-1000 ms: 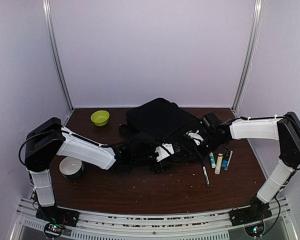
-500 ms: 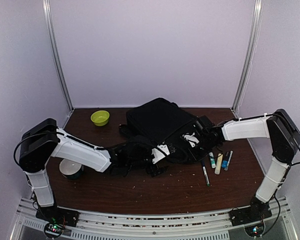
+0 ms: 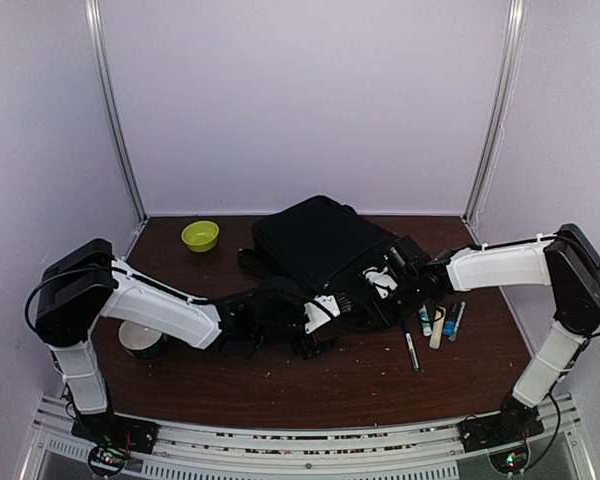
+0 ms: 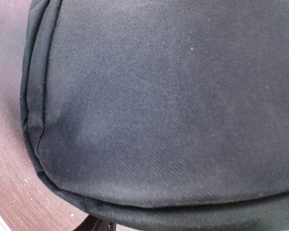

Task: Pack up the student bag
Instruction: Zip the student bag into the largest pocket of the bag.

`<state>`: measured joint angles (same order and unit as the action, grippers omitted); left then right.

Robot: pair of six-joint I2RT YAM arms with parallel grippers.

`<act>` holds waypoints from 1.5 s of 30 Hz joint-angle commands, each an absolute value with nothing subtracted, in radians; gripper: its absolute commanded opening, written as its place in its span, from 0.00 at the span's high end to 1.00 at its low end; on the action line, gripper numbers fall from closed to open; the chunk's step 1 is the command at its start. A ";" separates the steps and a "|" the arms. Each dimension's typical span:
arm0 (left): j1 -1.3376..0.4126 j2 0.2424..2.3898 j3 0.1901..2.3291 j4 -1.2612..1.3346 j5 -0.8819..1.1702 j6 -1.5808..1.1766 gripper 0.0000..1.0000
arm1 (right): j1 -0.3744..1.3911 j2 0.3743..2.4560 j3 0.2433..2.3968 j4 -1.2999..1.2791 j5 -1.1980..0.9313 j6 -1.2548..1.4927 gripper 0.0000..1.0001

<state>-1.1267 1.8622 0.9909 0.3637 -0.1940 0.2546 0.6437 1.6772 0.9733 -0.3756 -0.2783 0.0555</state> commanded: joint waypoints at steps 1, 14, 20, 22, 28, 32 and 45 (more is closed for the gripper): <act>-1.136 1.812 0.982 0.385 -0.230 0.237 0.07 | 0.657 1.726 1.015 -0.331 -0.231 0.080 0.50; -1.142 1.818 0.959 0.420 -0.267 0.237 0.07 | 0.664 1.719 0.995 -0.287 -0.195 0.063 0.92; -1.141 1.873 1.005 0.420 -0.269 0.359 0.02 | 0.659 1.594 0.962 -0.351 -0.230 -0.025 1.00; -1.141 1.912 1.055 0.395 -0.301 0.386 0.02 | 0.657 1.551 0.950 -0.363 -0.248 -0.053 1.00; -1.141 2.015 1.182 0.388 -0.340 0.442 0.02 | 0.651 1.529 0.958 -0.406 -0.308 -0.128 1.00; -1.141 1.991 1.173 0.428 -0.313 0.449 0.03 | 0.635 1.549 0.969 -0.443 -0.370 -0.166 1.00; -1.132 1.979 1.211 0.357 -0.152 0.499 0.25 | 0.589 1.528 0.998 -0.495 -0.529 -0.302 1.00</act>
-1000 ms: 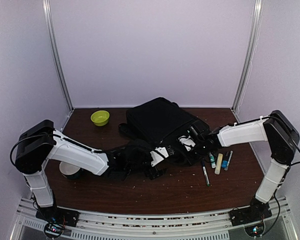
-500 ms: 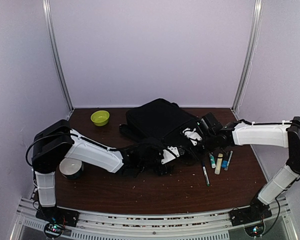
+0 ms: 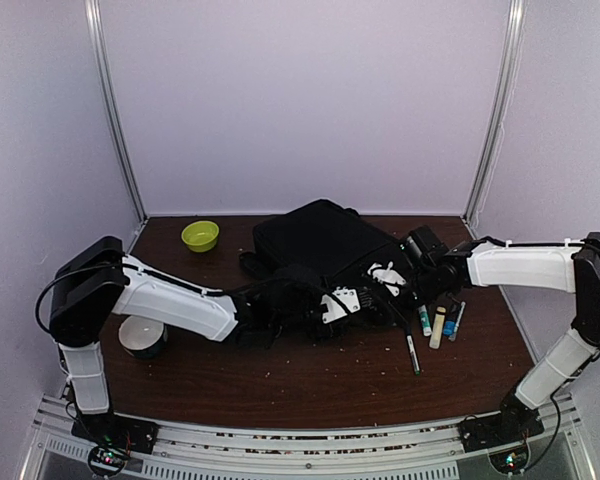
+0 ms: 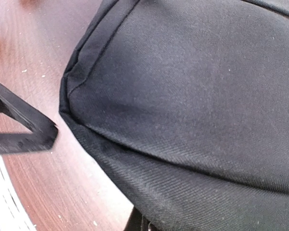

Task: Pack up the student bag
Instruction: Zip the student bag into the largest pocket of the bag.

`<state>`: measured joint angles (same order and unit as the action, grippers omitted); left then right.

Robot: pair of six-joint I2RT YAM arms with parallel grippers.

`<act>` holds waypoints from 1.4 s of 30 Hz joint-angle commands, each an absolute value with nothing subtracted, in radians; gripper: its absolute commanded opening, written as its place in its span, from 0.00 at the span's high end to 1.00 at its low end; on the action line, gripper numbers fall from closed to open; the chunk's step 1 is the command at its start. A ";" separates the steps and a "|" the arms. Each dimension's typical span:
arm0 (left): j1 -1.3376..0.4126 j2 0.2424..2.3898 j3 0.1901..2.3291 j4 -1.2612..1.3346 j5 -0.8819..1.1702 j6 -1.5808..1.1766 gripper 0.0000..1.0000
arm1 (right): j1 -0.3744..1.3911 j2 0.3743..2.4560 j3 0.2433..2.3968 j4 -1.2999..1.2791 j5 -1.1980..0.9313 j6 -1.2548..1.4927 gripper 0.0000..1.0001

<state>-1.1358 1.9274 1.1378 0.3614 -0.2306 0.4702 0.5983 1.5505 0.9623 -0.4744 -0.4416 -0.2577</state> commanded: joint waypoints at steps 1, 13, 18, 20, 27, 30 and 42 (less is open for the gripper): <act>-1.132 1.995 1.234 0.344 -0.148 0.501 0.28 | 0.589 1.525 0.998 -0.499 -0.535 -0.306 1.00; -1.119 2.087 1.347 0.279 -0.216 0.515 0.71 | 0.564 1.486 0.990 -0.561 -0.537 -0.349 1.00; -1.111 2.066 1.307 0.284 -0.246 0.495 1.00 | 0.524 1.493 0.990 -0.603 -0.496 -0.356 1.00; -1.109 2.061 1.293 0.292 -0.256 0.486 1.00 | 0.503 1.498 0.984 -0.610 -0.483 -0.359 1.00; -1.095 2.017 1.218 0.342 -0.308 0.463 1.00 | 0.418 1.540 1.012 -0.650 -0.455 -0.347 1.00; -1.084 1.985 1.180 0.347 -0.316 0.447 1.00 | 0.387 1.568 1.033 -0.663 -0.437 -0.347 1.00; -1.070 1.892 1.066 0.329 -0.359 0.429 1.00 | 0.321 1.638 1.104 -0.652 -0.404 -0.362 1.00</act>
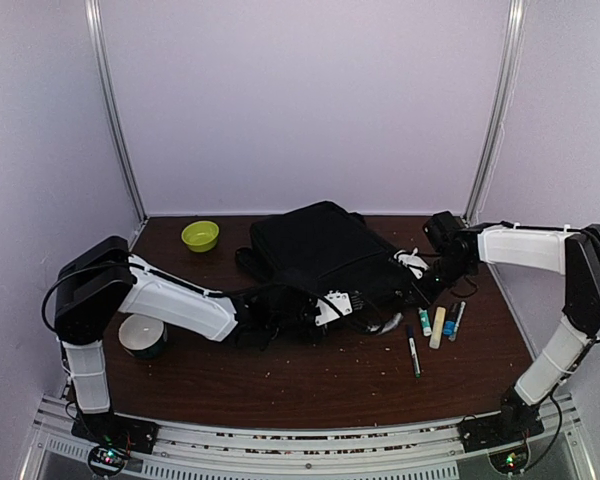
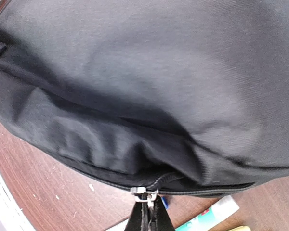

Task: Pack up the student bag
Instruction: Zip the student bag into the largest pocket of the bag.

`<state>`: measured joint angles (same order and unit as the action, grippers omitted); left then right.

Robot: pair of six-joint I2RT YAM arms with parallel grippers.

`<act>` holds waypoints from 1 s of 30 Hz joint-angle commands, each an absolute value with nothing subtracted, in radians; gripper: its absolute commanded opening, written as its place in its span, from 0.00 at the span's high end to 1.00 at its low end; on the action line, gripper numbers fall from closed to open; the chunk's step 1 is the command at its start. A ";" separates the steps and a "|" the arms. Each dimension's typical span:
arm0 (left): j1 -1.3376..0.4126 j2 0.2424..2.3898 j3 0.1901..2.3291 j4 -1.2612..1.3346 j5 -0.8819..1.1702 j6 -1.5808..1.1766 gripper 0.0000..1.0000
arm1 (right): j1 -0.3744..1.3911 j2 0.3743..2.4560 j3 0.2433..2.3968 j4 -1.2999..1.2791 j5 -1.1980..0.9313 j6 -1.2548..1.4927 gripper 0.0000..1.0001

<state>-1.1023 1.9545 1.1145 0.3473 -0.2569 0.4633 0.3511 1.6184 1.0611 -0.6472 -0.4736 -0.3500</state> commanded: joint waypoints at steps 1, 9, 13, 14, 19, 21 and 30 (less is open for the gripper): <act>-1.068 1.880 1.054 0.322 -0.362 0.426 1.00 | 0.320 1.643 1.108 -0.649 -0.403 -0.366 1.00; -1.054 1.746 0.901 0.254 -0.413 0.349 1.00 | 0.322 1.660 1.139 -0.629 -0.444 -0.385 1.00; -1.051 1.691 0.843 0.189 -0.420 0.279 1.00 | 0.355 1.651 1.158 -0.630 -0.465 -0.388 1.00; -1.051 1.682 0.835 0.166 -0.424 0.260 1.00 | 0.371 1.648 1.158 -0.629 -0.467 -0.390 1.00; -1.051 1.637 0.817 0.077 -0.371 0.170 0.58 | 0.455 1.646 1.155 -0.618 -0.485 -0.382 1.00; -1.054 1.605 0.824 0.047 -0.311 0.138 0.45 | 0.484 1.647 1.155 -0.616 -0.480 -0.374 1.00; -1.072 1.635 0.946 0.164 0.006 -0.046 0.22 | 0.526 1.596 1.166 -0.653 -0.450 -0.333 1.00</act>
<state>-1.0561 1.5955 0.8680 0.0547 -0.1513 0.0669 0.5175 1.6562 1.1553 -0.6731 -0.4637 -0.3561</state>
